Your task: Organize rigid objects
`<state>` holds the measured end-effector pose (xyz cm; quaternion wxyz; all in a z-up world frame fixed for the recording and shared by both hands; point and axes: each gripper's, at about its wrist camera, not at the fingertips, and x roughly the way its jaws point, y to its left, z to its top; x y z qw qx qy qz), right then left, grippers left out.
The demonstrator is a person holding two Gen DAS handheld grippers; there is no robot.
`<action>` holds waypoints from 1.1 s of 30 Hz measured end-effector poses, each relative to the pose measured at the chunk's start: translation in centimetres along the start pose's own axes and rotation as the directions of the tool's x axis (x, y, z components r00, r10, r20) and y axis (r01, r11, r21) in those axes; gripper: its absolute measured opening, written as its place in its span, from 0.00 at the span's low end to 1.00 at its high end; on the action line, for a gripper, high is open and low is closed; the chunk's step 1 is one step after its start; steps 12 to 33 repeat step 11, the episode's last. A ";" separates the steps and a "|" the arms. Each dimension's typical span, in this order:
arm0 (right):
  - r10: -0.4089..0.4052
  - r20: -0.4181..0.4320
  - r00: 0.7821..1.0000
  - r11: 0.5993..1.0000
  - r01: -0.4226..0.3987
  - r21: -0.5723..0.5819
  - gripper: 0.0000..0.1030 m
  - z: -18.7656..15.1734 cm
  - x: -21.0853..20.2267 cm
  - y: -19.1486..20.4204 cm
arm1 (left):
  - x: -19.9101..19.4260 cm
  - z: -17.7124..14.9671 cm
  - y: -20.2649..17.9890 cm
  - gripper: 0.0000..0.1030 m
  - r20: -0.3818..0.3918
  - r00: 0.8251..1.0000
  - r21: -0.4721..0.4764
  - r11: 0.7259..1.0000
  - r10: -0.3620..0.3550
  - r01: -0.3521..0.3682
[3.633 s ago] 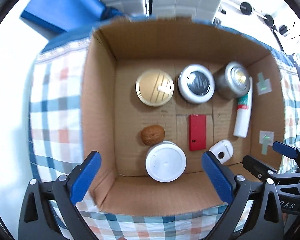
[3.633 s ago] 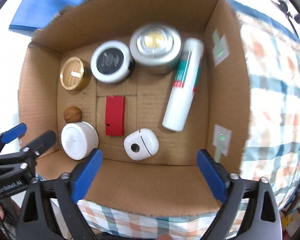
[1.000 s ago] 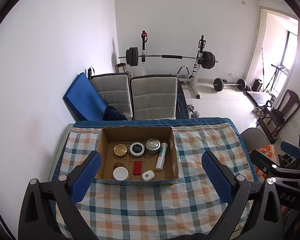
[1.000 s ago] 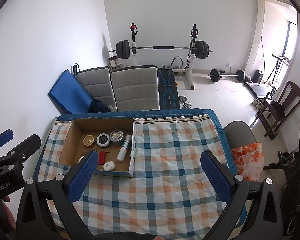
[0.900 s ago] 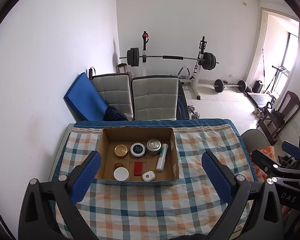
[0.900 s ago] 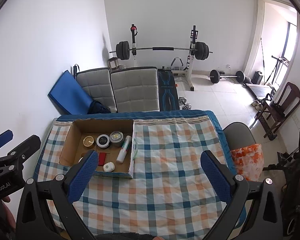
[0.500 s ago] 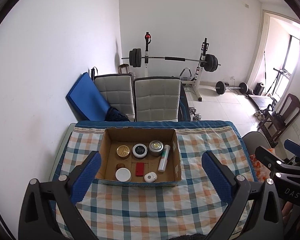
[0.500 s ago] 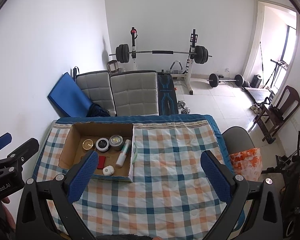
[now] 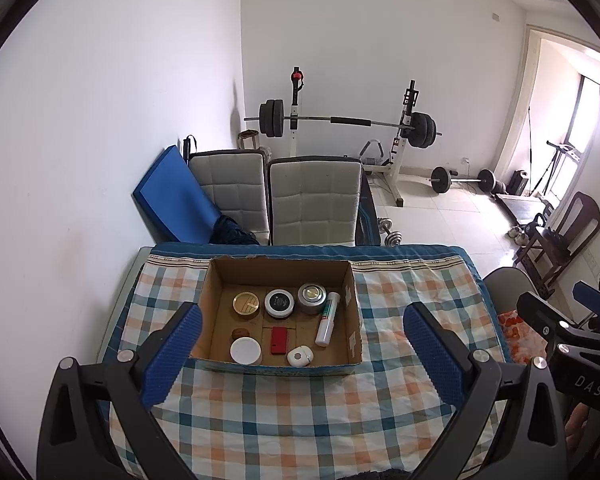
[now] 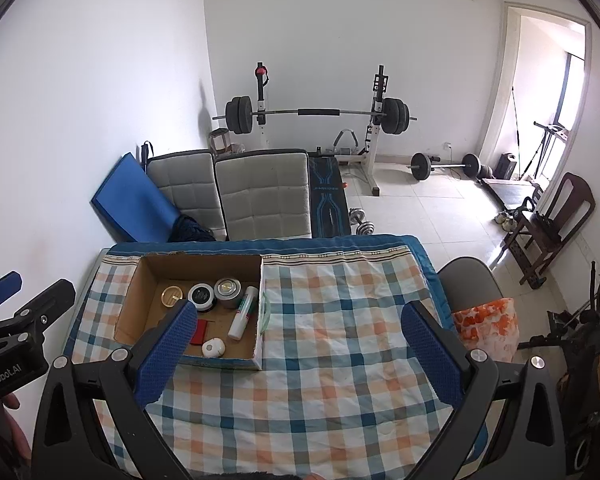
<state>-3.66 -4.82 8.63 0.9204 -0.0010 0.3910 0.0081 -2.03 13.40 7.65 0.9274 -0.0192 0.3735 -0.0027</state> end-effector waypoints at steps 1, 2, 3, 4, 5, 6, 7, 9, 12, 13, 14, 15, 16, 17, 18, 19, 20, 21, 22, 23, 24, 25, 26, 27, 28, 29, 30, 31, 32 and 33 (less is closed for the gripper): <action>-0.001 0.000 1.000 1.000 0.001 0.000 1.00 0.0 0.0 0.0 | 0.0 0.0 0.0 1.00 -0.001 1.000 -0.001 1.000 0.000 0.000; -0.003 0.000 1.000 1.000 0.003 0.003 1.00 -0.1 -0.1 0.0 | 0.0 0.0 0.0 1.00 -0.001 1.000 -0.001 1.000 0.000 0.000; -0.001 -0.001 1.000 1.000 0.001 0.004 1.00 -0.2 -0.1 -0.1 | 0.0 0.0 0.0 1.00 0.000 1.000 0.000 1.000 0.001 -0.001; -0.003 -0.001 1.000 1.000 0.003 0.006 1.00 -0.2 -0.1 -0.1 | 0.0 0.0 0.0 1.00 0.001 1.000 0.000 1.000 0.000 0.000; -0.005 0.001 1.000 1.000 0.005 0.005 1.00 -0.3 -0.1 -0.1 | 0.0 0.0 -0.1 1.00 0.004 1.000 0.000 1.000 0.001 -0.001; -0.006 0.002 1.000 1.000 0.006 0.006 1.00 -0.3 0.0 -0.1 | -0.1 -0.1 -0.2 1.00 0.006 1.000 0.001 1.000 0.000 0.000; -0.004 0.001 1.000 1.000 0.004 0.007 1.00 -0.4 0.0 -0.1 | -0.2 -0.1 -0.2 1.00 0.008 1.000 0.002 1.000 -0.001 0.001; -0.004 0.001 1.000 1.000 0.004 0.004 1.00 -0.4 0.0 -0.1 | -0.4 -0.1 -0.3 1.00 0.014 1.000 0.001 1.000 -0.001 0.001; -0.002 0.000 1.000 1.000 0.002 0.003 1.00 -0.4 0.0 -0.1 | -0.4 -0.2 -0.3 1.00 0.016 1.000 0.001 1.000 0.001 -0.001; -0.002 0.000 1.000 1.000 0.002 0.003 1.00 -0.4 0.0 -0.1 | -0.4 -0.2 -0.3 1.00 0.016 1.000 0.001 1.000 0.001 -0.001; -0.002 0.000 1.000 1.000 0.002 0.003 1.00 -0.4 0.0 -0.1 | -0.4 -0.2 -0.3 1.00 0.016 1.000 0.001 1.000 0.001 -0.001; -0.002 0.000 1.000 1.000 0.002 0.003 1.00 -0.4 0.0 -0.1 | -0.4 -0.2 -0.3 1.00 0.016 1.000 0.001 1.000 0.001 -0.001; -0.002 0.000 1.000 1.000 0.002 0.003 1.00 -0.4 0.0 -0.1 | -0.4 -0.2 -0.3 1.00 0.016 1.000 0.001 1.000 0.001 -0.001; -0.002 0.000 1.000 1.000 0.002 0.003 1.00 -0.4 0.0 -0.1 | -0.4 -0.2 -0.3 1.00 0.016 1.000 0.001 1.000 0.001 -0.001; -0.002 0.000 1.000 1.000 0.002 0.003 1.00 -0.4 0.0 -0.1 | -0.4 -0.2 -0.3 1.00 0.016 1.000 0.001 1.000 0.001 -0.001; -0.002 0.000 1.000 1.000 0.002 0.003 1.00 -0.4 0.0 -0.1 | -0.4 -0.2 -0.3 1.00 0.016 1.000 0.001 1.000 0.001 -0.001; -0.002 0.000 1.000 1.000 0.002 0.003 1.00 -0.4 0.0 -0.1 | -0.4 -0.2 -0.3 1.00 0.016 1.000 0.001 1.000 0.001 -0.001; -0.002 0.000 1.000 1.000 0.002 0.003 1.00 -0.4 0.0 -0.1 | -0.4 -0.2 -0.3 1.00 0.016 1.000 0.001 1.000 0.001 -0.001; -0.002 0.000 1.000 1.000 0.002 0.003 1.00 -0.4 0.0 -0.1 | -0.4 -0.2 -0.3 1.00 0.016 1.000 0.001 1.000 0.001 -0.001; -0.002 0.000 1.000 1.000 0.002 0.003 1.00 -0.4 0.0 -0.1 | -0.4 -0.2 -0.3 1.00 0.016 1.000 0.001 1.000 0.001 -0.001; -0.002 0.000 1.000 1.000 0.002 0.003 1.00 -0.4 0.0 -0.1 | -0.4 -0.2 -0.3 1.00 0.016 1.000 0.001 1.000 0.001 -0.001; -0.002 0.000 1.000 1.000 0.002 0.003 1.00 -0.4 0.0 -0.1 | -0.4 -0.2 -0.3 1.00 0.016 1.000 0.001 1.000 0.001 -0.001; -0.002 0.000 1.000 1.000 0.002 0.003 1.00 -0.4 0.0 -0.1 | -0.4 -0.2 -0.3 1.00 0.016 1.000 0.001 1.000 0.001 -0.001; -0.002 0.000 1.000 1.000 0.002 0.003 1.00 -0.4 0.0 -0.1 | -0.4 -0.2 -0.3 1.00 0.016 1.000 0.001 1.000 0.001 -0.001; -0.002 0.000 1.000 1.000 0.002 0.003 1.00 -0.4 0.0 -0.1 | -0.4 -0.2 -0.3 1.00 0.016 1.000 0.001 1.000 0.001 -0.001; -0.002 0.000 1.000 1.000 0.002 0.003 1.00 -0.4 0.0 -0.1 | -0.4 -0.2 -0.3 1.00 0.016 1.000 0.001 1.000 0.001 -0.001; -0.002 0.000 1.000 1.000 0.002 0.003 1.00 -0.4 0.0 -0.1 | -0.4 -0.2 -0.3 1.00 0.016 1.000 0.001 1.000 0.001 -0.001; -0.002 0.000 1.000 1.000 0.002 0.003 1.00 -0.4 0.0 -0.1 | -0.4 -0.2 -0.3 1.00 0.016 1.000 0.001 1.000 0.001 -0.001; -0.002 0.000 1.000 1.000 0.002 0.003 1.00 -0.4 0.0 -0.1 | -0.4 -0.2 -0.3 1.00 0.016 1.000 0.001 1.000 0.001 -0.001; -0.002 0.000 1.000 1.000 0.002 0.003 1.00 -0.4 0.0 -0.1 | -0.4 -0.2 -0.3 1.00 0.016 1.000 0.001 1.000 0.001 -0.001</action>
